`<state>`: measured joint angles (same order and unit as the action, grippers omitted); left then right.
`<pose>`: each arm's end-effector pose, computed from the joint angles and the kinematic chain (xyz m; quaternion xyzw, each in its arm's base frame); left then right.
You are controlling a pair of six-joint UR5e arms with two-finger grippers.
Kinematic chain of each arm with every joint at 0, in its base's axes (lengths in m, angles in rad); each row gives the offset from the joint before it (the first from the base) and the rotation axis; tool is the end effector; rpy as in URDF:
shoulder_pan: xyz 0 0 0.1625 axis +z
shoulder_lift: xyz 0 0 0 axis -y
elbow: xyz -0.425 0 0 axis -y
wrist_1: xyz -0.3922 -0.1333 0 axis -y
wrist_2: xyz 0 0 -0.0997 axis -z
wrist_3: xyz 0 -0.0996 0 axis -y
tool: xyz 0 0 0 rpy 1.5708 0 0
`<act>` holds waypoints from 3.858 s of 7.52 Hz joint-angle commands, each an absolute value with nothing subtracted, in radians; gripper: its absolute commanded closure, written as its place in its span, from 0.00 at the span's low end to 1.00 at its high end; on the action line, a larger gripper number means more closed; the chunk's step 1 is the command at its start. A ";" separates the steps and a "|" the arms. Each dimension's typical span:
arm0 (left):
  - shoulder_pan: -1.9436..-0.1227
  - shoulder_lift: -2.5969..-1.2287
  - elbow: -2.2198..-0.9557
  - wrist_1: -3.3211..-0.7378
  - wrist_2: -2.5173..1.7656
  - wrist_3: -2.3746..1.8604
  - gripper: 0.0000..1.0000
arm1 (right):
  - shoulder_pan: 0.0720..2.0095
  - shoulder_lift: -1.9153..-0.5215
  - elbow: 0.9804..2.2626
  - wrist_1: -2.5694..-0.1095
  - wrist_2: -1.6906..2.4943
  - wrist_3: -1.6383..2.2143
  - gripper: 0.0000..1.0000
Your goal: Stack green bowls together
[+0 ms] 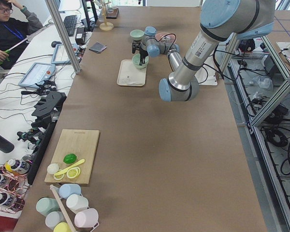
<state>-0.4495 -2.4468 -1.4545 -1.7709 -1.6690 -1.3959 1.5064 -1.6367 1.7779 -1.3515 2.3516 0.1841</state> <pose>0.6211 -0.4368 0.1397 0.1002 0.4522 -0.0988 0.8807 0.0323 -0.4816 0.5624 0.1181 -0.3921 -0.0137 0.9122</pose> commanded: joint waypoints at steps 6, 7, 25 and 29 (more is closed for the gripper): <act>-0.449 -2.445 -1.460 -1.798 -1.647 -1.397 1.00 | 1.506 -1.637 1.778 -1.353 2.352 0.184 0.00; -0.449 -2.445 -1.457 -1.798 -1.647 -1.396 1.00 | 1.506 -1.637 1.776 -1.353 2.352 0.184 0.00; -0.637 -2.188 -1.883 -1.621 -1.840 -1.113 0.02 | 1.480 -1.628 1.807 -1.347 2.358 0.316 0.00; -1.063 -1.986 -2.046 -1.296 -2.106 -0.367 0.02 | 1.364 -1.635 1.896 -1.344 2.352 0.549 0.00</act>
